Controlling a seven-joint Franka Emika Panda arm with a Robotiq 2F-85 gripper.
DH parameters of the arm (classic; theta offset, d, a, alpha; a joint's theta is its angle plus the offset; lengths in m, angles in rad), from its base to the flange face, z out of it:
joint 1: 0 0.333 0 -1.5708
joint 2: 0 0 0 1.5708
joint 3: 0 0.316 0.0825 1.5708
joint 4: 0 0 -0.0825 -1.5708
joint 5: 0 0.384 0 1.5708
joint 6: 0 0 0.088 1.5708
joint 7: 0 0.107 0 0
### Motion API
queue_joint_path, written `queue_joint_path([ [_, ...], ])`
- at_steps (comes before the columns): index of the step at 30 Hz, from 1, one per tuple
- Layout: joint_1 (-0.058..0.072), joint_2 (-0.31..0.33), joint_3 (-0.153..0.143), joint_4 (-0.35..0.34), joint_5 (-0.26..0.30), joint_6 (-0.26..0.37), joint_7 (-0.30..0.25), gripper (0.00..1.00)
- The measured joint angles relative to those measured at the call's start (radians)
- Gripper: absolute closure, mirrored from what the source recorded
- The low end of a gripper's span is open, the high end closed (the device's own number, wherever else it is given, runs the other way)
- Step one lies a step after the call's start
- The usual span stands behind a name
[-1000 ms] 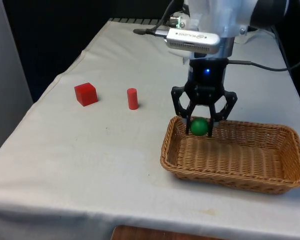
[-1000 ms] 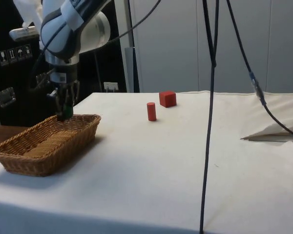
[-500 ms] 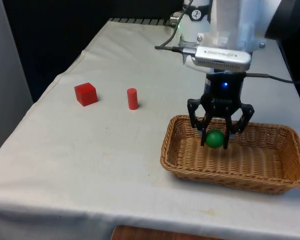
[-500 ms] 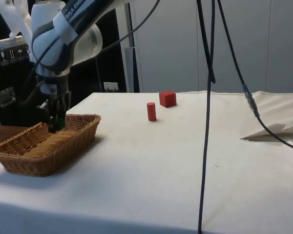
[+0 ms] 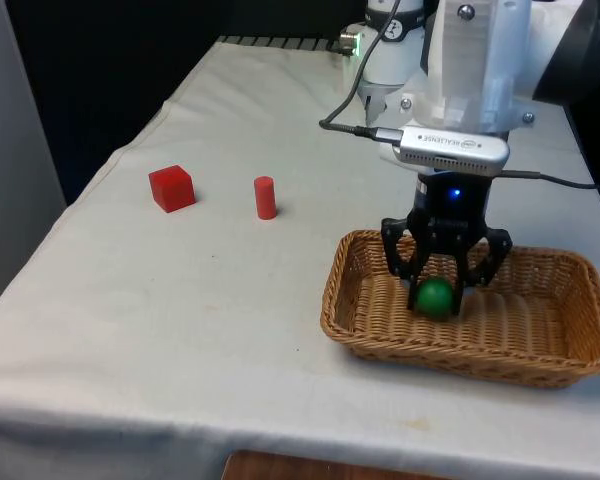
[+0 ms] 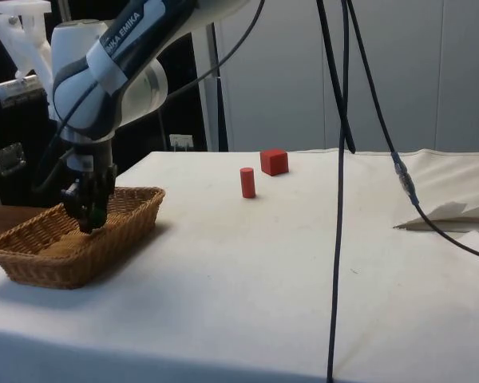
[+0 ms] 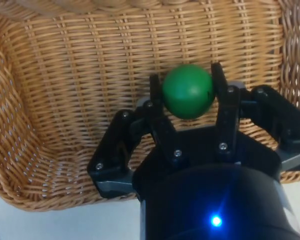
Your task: Pick up the object to the left of the cylinder and place it into the basket.
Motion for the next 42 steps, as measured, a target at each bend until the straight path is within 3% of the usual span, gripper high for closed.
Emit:
queue_joint_path([
  [2, 0.0, 0.0, 0.0, 0.0, 0.0, -0.001, 0.0, 0.96],
  [11, 0.001, 0.0, 0.0, -0.001, 0.0, -0.001, 0.0, 0.06],
  [12, 0.001, 0.0, 0.0, -0.001, 0.0, -0.001, 0.0, 0.0],
  [25, 0.005, -0.008, -0.01, 0.004, -0.002, -0.009, 0.0, 0.0],
  [42, 0.023, -0.107, -0.048, 0.005, -0.039, -0.103, 0.0, 0.0],
])
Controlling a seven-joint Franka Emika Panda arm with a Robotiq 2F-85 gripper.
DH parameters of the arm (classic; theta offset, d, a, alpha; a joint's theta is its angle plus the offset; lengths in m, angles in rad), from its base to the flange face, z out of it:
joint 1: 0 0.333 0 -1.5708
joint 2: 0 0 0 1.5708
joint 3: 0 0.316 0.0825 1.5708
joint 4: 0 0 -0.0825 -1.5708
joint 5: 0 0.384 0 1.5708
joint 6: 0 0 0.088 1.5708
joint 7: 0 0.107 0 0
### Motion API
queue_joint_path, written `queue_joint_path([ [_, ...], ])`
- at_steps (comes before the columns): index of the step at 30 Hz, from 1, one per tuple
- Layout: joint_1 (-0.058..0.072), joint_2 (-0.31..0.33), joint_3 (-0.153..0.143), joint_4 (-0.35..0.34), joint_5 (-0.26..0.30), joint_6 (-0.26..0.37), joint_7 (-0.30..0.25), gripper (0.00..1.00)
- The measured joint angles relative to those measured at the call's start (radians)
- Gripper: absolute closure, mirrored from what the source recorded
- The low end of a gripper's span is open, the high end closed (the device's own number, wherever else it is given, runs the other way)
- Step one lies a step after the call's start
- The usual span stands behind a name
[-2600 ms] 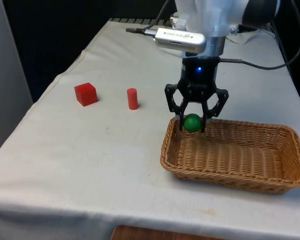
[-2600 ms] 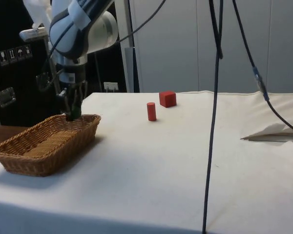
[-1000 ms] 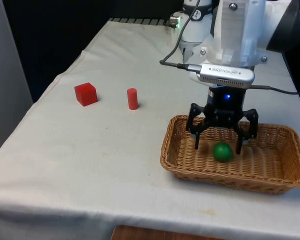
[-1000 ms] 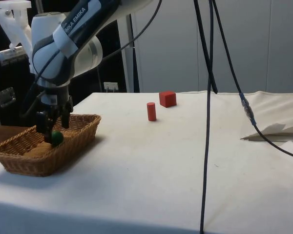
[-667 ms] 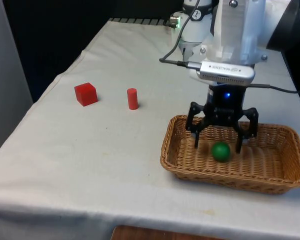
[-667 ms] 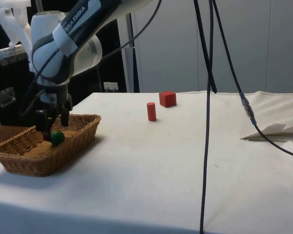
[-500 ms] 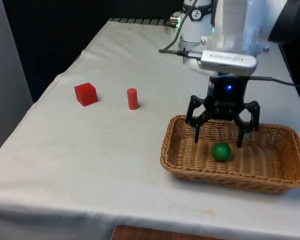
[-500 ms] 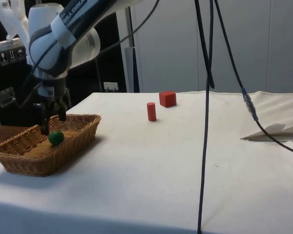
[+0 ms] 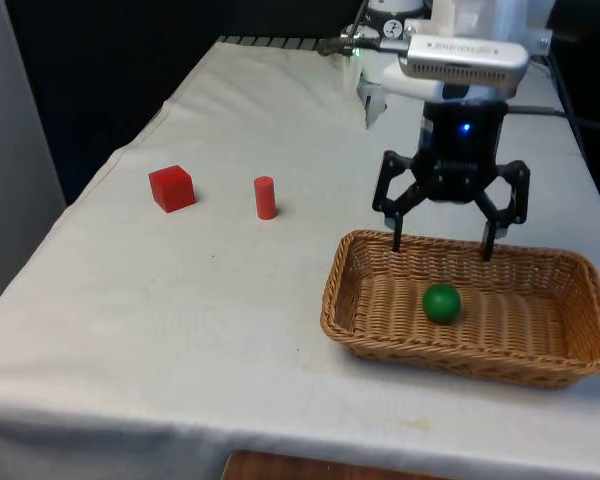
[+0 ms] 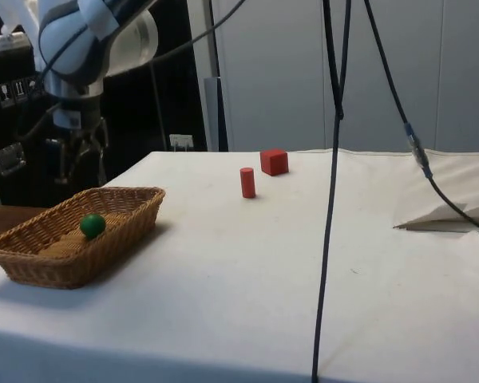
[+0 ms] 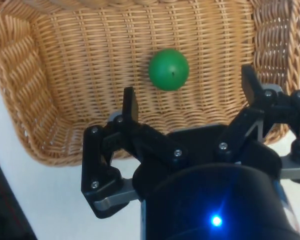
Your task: Pick up the object to the left of the cylinder and place it into the basket.
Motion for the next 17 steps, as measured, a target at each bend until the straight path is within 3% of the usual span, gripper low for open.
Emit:
queue_joint_path([
  [17, 0.009, -0.092, -0.015, 0.0, -0.044, -0.074, 0.003, 0.0],
])
